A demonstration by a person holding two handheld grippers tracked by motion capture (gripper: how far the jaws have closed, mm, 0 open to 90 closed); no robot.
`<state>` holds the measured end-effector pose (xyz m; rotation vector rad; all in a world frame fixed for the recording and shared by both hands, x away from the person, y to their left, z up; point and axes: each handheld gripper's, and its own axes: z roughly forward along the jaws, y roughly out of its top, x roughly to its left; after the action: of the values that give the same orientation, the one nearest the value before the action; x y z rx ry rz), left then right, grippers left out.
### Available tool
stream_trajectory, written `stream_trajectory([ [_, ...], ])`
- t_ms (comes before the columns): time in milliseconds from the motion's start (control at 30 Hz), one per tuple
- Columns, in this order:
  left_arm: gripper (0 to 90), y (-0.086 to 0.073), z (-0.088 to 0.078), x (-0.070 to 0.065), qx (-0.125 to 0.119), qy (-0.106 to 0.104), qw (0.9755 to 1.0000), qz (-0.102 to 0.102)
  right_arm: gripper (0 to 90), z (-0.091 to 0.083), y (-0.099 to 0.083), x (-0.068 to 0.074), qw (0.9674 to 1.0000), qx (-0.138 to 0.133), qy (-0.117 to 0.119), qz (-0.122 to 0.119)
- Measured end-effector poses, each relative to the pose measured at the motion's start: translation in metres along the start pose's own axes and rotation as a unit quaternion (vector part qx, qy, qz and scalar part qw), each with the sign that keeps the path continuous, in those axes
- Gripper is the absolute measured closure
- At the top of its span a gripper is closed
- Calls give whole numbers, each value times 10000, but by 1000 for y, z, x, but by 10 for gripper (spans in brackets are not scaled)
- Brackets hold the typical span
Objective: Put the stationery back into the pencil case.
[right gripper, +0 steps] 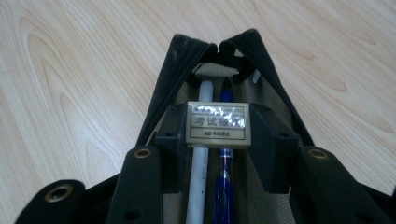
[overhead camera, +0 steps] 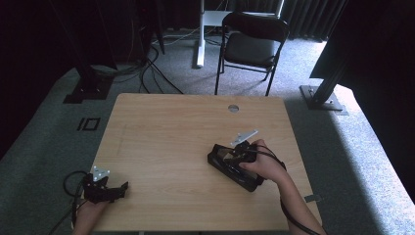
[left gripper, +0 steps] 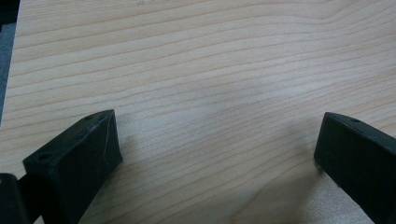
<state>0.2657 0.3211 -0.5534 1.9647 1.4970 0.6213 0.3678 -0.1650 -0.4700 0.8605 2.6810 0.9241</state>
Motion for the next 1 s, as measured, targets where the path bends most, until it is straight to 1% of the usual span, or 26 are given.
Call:
stream_trajectory([
  [67,6,0,0,0,1,0,10000,2,590,1,0,0,10000,28,-3,-26],
  [100,6,0,0,0,0,1,10000,0,589,2,-1,0,9999,84,-25,-53],
  [333,6,0,0,0,-1,1,10000,2,589,7,-4,1,9995,286,22,-134],
  [400,6,0,0,0,-1,1,10000,1,589,9,-4,1,9992,351,37,-211],
  [500,6,0,0,0,0,0,10000,2,589,12,-4,1,9988,431,51,-242],
  [700,6,0,0,0,0,0,10000,0,588,16,-3,2,9982,519,78,-299],
  [800,6,0,0,0,0,0,10000,2,588,19,-3,1,9978,565,41,-341],
  [867,6,0,0,0,0,0,10000,3,588,21,-3,1,9980,554,40,-290],
  [1000,6,0,0,0,0,0,10000,2,579,23,-2,1,9981,541,41,-280],
])
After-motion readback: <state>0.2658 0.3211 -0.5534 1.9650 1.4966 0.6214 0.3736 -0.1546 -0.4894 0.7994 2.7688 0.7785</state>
